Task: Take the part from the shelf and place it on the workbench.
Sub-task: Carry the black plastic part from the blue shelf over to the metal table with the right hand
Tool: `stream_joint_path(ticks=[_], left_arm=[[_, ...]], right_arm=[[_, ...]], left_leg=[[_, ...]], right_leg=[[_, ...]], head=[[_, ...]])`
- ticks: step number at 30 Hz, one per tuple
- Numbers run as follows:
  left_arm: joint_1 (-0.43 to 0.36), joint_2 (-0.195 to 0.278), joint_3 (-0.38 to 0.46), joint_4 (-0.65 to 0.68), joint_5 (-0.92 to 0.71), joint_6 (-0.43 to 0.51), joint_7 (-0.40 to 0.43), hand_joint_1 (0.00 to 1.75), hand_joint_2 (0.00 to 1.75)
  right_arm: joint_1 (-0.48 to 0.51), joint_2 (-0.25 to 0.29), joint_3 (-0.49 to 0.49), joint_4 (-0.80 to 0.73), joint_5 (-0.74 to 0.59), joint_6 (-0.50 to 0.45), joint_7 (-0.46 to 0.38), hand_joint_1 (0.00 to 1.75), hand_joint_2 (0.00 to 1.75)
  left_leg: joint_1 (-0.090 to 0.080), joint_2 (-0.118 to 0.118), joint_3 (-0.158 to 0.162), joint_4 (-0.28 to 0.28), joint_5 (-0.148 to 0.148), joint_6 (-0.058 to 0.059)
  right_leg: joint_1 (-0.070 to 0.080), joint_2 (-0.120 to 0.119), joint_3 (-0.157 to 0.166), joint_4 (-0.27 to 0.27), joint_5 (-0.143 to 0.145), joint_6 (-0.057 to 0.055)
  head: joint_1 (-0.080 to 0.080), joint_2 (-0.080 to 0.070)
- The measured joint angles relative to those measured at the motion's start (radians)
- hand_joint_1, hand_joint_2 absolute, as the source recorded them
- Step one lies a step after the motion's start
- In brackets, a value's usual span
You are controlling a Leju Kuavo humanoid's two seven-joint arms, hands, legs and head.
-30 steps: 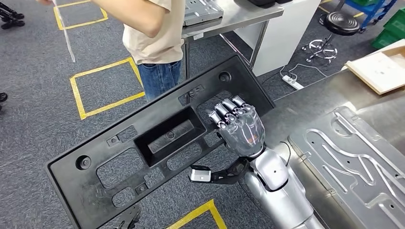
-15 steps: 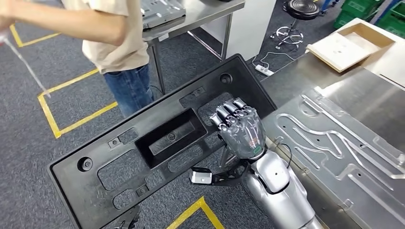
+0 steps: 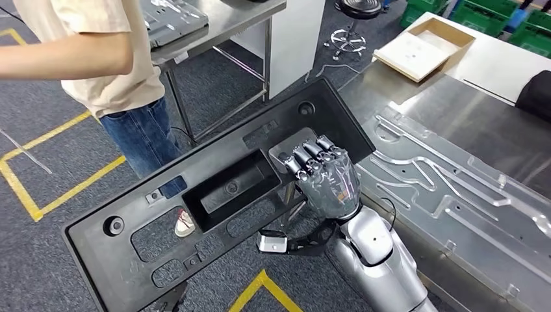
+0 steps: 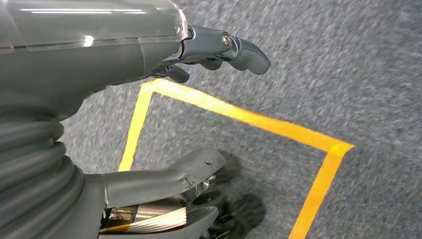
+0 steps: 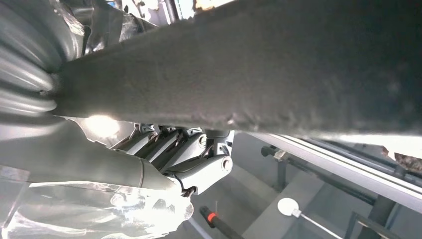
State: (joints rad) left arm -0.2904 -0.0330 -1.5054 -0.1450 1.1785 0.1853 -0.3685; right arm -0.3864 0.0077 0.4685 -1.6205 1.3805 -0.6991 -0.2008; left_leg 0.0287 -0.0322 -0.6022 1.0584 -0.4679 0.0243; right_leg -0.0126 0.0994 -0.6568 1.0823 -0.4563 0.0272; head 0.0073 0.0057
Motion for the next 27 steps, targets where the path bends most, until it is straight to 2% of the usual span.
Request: stream_joint_path(ticks=[2,3,4,5,6,7,9,11,13,14,16,17,18,19,20,21,22,23,24,25,26,27], left_arm=[[-0.001,0.001,0.000,0.000,-0.002,-0.009,0.000,0.00,1.75],[0.000,0.001,0.000,0.000,-0.004,-0.013,0.000,0.00,1.75],[0.002,0.002,-0.001,0.000,-0.004,-0.015,0.000,0.00,1.75],[0.003,0.003,-0.001,0.000,-0.005,-0.016,0.000,0.00,1.75],[0.003,0.003,-0.001,0.000,-0.005,-0.017,0.000,0.00,1.75],[0.002,0.003,-0.001,0.000,-0.005,-0.018,0.000,0.00,1.75],[-0.001,0.002,-0.001,0.000,-0.008,-0.020,-0.001,0.00,1.75],[-0.001,0.002,-0.001,0.000,-0.013,-0.024,-0.001,0.00,1.75],[-0.002,0.001,-0.001,0.000,-0.016,-0.026,0.000,0.00,1.75],[-0.003,0.001,-0.001,0.000,-0.017,-0.027,0.000,0.00,1.75],[-0.006,0.001,-0.001,0.000,-0.017,-0.028,-0.001,0.00,1.75],[-0.006,0.002,-0.001,0.000,-0.017,-0.028,-0.001,0.00,1.75],[-0.003,0.002,-0.001,0.000,-0.017,-0.028,-0.001,0.00,1.75],[0.000,0.002,-0.001,0.000,-0.017,-0.029,0.000,0.00,1.75],[0.003,0.002,-0.001,0.000,-0.016,-0.030,0.000,0.00,1.75],[0.005,0.002,-0.001,0.000,-0.016,-0.032,0.000,0.00,1.75],[0.005,0.002,-0.001,0.000,-0.015,-0.034,0.001,0.00,1.75],[0.004,0.003,-0.001,0.000,-0.015,-0.035,0.001,0.00,1.75],[0.003,0.003,-0.001,0.000,-0.015,-0.037,0.001,0.00,1.75],[0.002,0.004,-0.002,0.000,-0.015,-0.038,0.002,0.00,1.75],[0.002,0.004,-0.002,0.000,-0.015,-0.039,0.002,0.00,1.75],[0.003,0.004,-0.002,0.000,-0.015,-0.040,0.002,0.00,1.75]], right_arm=[[-0.001,0.000,0.000,-0.001,-0.002,0.000,-0.001,1.75,1.75],[-0.001,-0.001,0.000,-0.001,-0.002,0.000,-0.001,1.75,1.75],[-0.001,-0.001,0.000,0.000,-0.003,0.000,-0.001,1.75,1.75],[-0.001,-0.001,0.000,0.000,-0.003,0.000,-0.001,1.75,1.75],[0.000,-0.001,0.000,0.001,-0.003,0.000,-0.001,1.75,1.75],[-0.001,-0.001,0.000,0.001,-0.004,0.000,-0.001,1.75,1.75],[-0.004,-0.001,0.000,0.000,-0.006,0.000,-0.002,1.75,1.75],[-0.007,-0.001,-0.001,0.000,-0.009,0.000,-0.003,1.75,1.75],[-0.008,-0.001,-0.001,0.000,-0.011,0.000,-0.005,1.75,1.75],[-0.007,-0.001,-0.001,0.000,-0.011,0.000,-0.006,1.75,1.75],[-0.007,-0.001,-0.002,0.000,-0.012,0.000,-0.007,1.75,1.75],[-0.007,-0.001,-0.002,0.000,-0.012,0.000,-0.007,1.75,1.75],[-0.008,0.000,-0.002,0.001,-0.012,0.000,-0.007,1.75,1.75],[-0.007,0.001,-0.002,0.002,-0.012,0.000,-0.007,1.75,1.75],[-0.007,0.001,-0.002,0.003,-0.012,0.000,-0.007,1.75,1.75],[-0.006,0.001,-0.002,0.004,-0.011,0.000,-0.008,1.75,1.75],[-0.006,0.001,-0.002,0.006,-0.011,0.000,-0.008,1.75,1.75],[-0.006,0.001,-0.002,0.006,-0.011,0.000,-0.008,1.75,1.75],[-0.007,0.001,-0.002,0.007,-0.011,0.000,-0.008,1.75,1.75],[-0.008,0.002,-0.002,0.007,-0.011,0.000,-0.009,1.75,1.75],[-0.009,0.002,-0.002,0.008,-0.011,0.000,-0.009,1.75,1.75],[-0.010,0.003,-0.002,0.008,-0.011,0.000,-0.009,1.75,1.75]], left_leg=[[-0.002,0.024,0.001,-0.004,0.001,0.009],[-0.005,0.037,0.001,-0.004,0.000,0.012],[-0.006,0.050,0.001,-0.004,-0.001,0.013],[-0.008,0.063,0.002,-0.004,-0.002,0.014],[-0.008,0.074,0.002,-0.004,-0.004,0.014],[-0.009,0.085,0.004,-0.004,-0.005,0.014],[-0.012,0.105,0.009,-0.005,-0.010,0.010],[-0.016,0.125,0.013,-0.007,-0.014,0.003],[-0.018,0.146,0.022,-0.015,-0.016,-0.007],[-0.017,0.144,0.027,-0.015,-0.021,-0.013],[-0.016,0.106,0.016,0.025,-0.053,-0.020],[-0.014,0.076,-0.009,0.081,-0.082,-0.021],[-0.014,0.056,-0.043,0.146,-0.111,-0.021],[-0.014,0.046,-0.074,0.205,-0.129,-0.023],[-0.014,0.041,-0.098,0.243,-0.133,-0.024],[-0.013,0.040,-0.102,0.240,-0.114,-0.025],[-0.012,0.037,-0.088,0.199,-0.079,-0.026],[-0.010,0.026,-0.064,0.136,-0.040,-0.027],[-0.007,0.004,-0.039,0.076,-0.014,-0.028],[-0.005,-0.016,-0.020,0.034,0.000,-0.027],[-0.004,-0.032,-0.011,0.012,0.001,-0.025],[-0.006,-0.038,-0.009,0.010,-0.003,-0.022]], right_leg=[[0.002,-0.063,-0.050,0.102,-0.052,0.008],[0.001,-0.083,-0.083,0.167,-0.079,0.011],[-0.001,-0.091,-0.107,0.214,-0.093,0.012],[-0.001,-0.095,-0.117,0.230,-0.089,0.012],[-0.001,-0.097,-0.110,0.215,-0.072,0.010],[0.001,-0.102,-0.086,0.168,-0.043,0.006],[0.012,-0.138,-0.019,0.038,0.006,-0.010],[0.026,-0.162,0.016,-0.035,0.020,-0.024],[0.029,-0.142,0.019,-0.043,0.022,-0.032],[0.026,-0.130,0.025,-0.052,0.026,-0.036],[0.017,-0.111,0.040,-0.072,0.034,-0.043],[0.014,-0.101,0.044,-0.076,0.035,-0.046],[0.014,-0.090,0.045,-0.077,0.035,-0.049],[0.014,-0.077,0.045,-0.075,0.034,-0.051],[0.014,-0.062,0.045,-0.072,0.033,-0.052],[0.014,-0.048,0.045,-0.068,0.031,-0.051],[0.012,-0.033,0.045,-0.062,0.027,-0.049],[0.011,-0.020,0.044,-0.054,0.022,-0.045],[0.010,-0.008,0.041,-0.044,0.016,-0.040],[0.009,0.004,0.036,-0.034,0.011,-0.035],[0.008,0.014,0.030,-0.027,0.009,-0.030],[0.006,0.024,0.024,-0.024,0.009,-0.024]], head=[[0.003,0.000],[0.004,0.000],[0.004,0.000],[0.004,0.000],[0.004,0.000],[0.004,0.000],[0.004,0.000],[0.004,0.000],[0.004,0.000],[0.004,0.000],[0.004,0.000],[0.004,0.000],[0.004,0.000],[0.003,0.000],[0.003,0.000],[0.003,0.000],[0.003,0.000],[0.003,0.000],[0.003,0.000],[0.003,0.000],[0.003,0.000],[0.003,0.000]])
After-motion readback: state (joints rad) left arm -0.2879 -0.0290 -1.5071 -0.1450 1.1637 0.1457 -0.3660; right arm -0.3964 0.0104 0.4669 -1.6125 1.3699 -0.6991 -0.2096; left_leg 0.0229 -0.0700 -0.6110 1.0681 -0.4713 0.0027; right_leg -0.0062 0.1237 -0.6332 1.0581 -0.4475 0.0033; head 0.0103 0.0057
